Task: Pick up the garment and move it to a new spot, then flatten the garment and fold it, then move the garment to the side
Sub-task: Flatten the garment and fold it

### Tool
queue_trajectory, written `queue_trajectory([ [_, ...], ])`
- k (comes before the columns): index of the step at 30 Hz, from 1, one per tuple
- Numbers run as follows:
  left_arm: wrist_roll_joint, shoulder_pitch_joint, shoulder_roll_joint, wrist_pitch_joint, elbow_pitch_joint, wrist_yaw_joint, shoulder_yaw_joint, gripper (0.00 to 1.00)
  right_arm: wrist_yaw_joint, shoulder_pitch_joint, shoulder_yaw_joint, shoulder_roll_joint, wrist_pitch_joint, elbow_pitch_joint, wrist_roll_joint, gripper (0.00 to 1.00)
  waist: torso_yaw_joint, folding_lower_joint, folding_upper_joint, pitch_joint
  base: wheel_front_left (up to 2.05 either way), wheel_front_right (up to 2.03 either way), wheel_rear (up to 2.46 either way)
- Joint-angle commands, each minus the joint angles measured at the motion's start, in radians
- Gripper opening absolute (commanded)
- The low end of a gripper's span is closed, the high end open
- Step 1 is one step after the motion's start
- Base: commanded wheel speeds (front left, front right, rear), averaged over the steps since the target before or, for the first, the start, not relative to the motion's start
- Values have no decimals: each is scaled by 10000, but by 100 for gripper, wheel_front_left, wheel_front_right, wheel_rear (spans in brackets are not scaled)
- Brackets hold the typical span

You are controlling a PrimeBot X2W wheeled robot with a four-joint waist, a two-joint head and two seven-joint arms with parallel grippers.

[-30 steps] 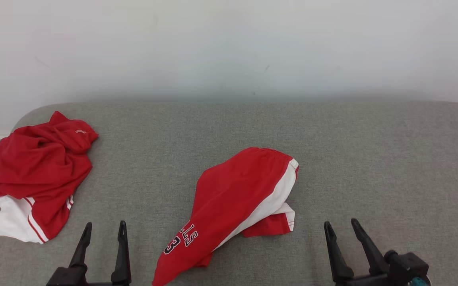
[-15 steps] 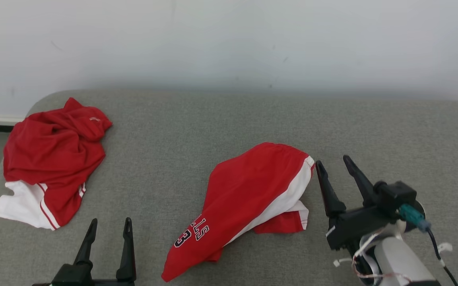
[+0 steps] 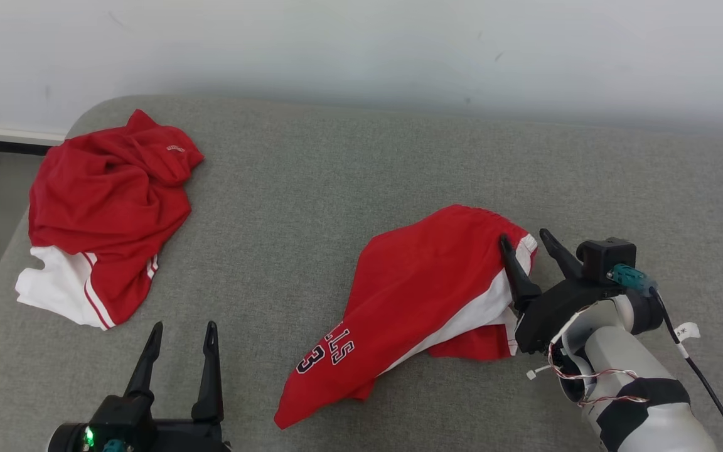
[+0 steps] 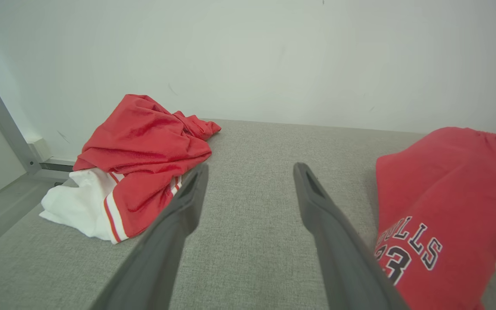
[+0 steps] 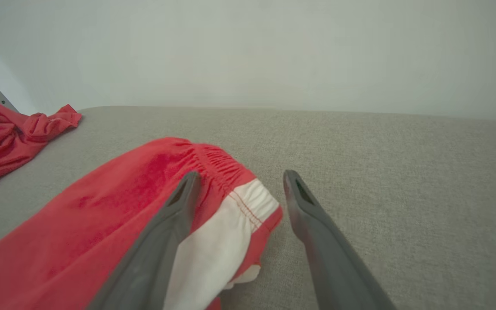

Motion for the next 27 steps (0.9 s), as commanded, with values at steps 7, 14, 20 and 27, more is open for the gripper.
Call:
queue_trajectory([
  [7,-35,-219,-35,-34,52,53,-43,100,-26,-555,684,248,294,1202,966,0,146,-1,-1,138,0,0,0],
  [14,-112,-90,-44,-34,67,101,33,100,-26,-627,1269,4,-276,1481,1533,0,43,-1,-1,16,0,0,0],
  [20,-150,220,-49,-35,-8,152,171,100,-26,-222,1577,-371,-651,811,1744,0,-359,-1,-1,-281,0,0,0],
  [27,-178,415,-49,-35,-14,96,160,100,-26,1088,1198,-1039,-727,-914,1590,0,-1001,-1,-1,-473,0,0,0],
])
